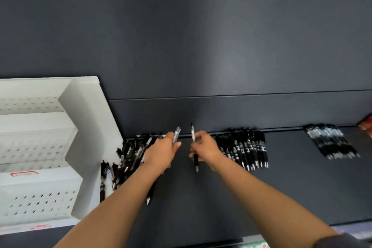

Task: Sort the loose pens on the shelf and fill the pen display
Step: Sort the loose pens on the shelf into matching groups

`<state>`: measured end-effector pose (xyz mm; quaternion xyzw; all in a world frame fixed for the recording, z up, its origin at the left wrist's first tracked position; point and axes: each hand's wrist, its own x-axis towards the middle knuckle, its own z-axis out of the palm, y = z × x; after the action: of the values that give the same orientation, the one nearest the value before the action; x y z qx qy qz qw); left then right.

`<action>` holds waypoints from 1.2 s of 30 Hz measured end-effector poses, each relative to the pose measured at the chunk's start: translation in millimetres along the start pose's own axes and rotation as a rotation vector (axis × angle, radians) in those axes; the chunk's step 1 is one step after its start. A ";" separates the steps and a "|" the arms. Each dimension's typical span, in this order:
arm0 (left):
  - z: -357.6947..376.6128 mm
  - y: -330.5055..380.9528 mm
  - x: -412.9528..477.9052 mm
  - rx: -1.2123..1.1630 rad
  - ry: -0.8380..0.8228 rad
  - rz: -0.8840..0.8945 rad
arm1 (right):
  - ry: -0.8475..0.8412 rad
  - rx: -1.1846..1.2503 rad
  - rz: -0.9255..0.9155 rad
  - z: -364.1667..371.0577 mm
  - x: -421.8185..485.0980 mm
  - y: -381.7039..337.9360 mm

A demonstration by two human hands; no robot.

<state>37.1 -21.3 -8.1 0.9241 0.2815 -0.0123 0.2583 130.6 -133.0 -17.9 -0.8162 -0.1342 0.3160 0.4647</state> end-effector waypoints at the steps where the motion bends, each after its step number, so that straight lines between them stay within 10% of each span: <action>1: 5.2 12.0 1.6 -0.023 -0.029 0.011 | 0.020 -0.003 -0.008 -13.6 -1.4 5.9; 21: 169.8 317.2 2.4 -0.338 -0.251 0.137 | 0.366 -0.299 0.039 -342.2 -49.0 153.3; 36: 227.1 411.8 77.6 -0.337 -0.376 0.064 | 0.400 -0.686 0.193 -455.2 14.7 184.3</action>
<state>347.1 -383.1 -24.2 0.8579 0.1971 -0.1286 0.4568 419.7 -530.2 -11.3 -0.9781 -0.0618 0.1302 0.1504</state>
